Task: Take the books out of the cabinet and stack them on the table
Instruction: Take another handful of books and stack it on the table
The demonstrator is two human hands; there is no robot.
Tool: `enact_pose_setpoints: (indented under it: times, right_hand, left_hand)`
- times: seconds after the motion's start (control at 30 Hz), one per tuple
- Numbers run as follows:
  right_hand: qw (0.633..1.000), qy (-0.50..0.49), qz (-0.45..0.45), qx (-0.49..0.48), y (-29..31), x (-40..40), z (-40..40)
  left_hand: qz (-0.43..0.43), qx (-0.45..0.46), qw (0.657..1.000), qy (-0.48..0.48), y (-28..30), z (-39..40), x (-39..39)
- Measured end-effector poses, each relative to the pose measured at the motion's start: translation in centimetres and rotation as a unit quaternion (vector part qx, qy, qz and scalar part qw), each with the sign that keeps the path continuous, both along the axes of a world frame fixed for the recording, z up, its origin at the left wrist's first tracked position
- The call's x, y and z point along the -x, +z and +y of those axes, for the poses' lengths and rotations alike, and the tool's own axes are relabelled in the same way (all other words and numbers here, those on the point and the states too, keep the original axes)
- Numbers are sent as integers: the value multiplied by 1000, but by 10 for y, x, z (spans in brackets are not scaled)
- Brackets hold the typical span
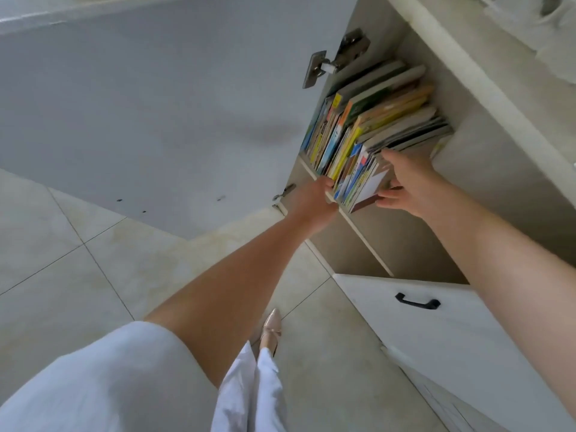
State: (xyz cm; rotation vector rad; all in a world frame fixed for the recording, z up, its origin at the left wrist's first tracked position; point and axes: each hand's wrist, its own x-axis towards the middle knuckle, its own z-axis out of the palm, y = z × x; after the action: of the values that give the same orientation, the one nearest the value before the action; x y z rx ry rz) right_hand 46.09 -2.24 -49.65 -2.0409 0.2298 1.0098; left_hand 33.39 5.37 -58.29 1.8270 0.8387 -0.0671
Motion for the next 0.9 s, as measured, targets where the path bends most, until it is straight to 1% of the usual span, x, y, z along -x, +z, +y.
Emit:
enact_pose_setpoints:
  times: [0.07,0.13,0.27,0.43,0.57,0.73,0.8,0.9]
  right_hand:
    - [995,-78,-54,-5,-16,-21,9]
    - [993,-94,-68,-3,-24,-33,15]
    - [996,-67,-57,23,-38,-49,30]
    - [999,-31,-23,24,-55,-64,33]
    - [999,-23,17,18,-57,-63,21]
    - [999,-9,33,-4,-56,-65,7]
    - [999,-9,35,-14,-57,-66,3]
    - [999,-6,29,-17,-56,-67,-4]
  left_hand:
    - [-11,-20,999,-32,-17,-1,-19]
    - [-16,-33,998,-60,-24,-4,-29]
    - [-70,-9,997,-2,-43,-3,-56]
    - [-118,-17,991,53,-58,-5,-77]
    - [-147,-59,986,59,-67,-9,-77]
    - [-218,-130,962,102,-72,-22,-74]
    - [-215,-132,964,86,-75,-27,-75]
    - [-154,-95,981,65,-81,-30,-78]
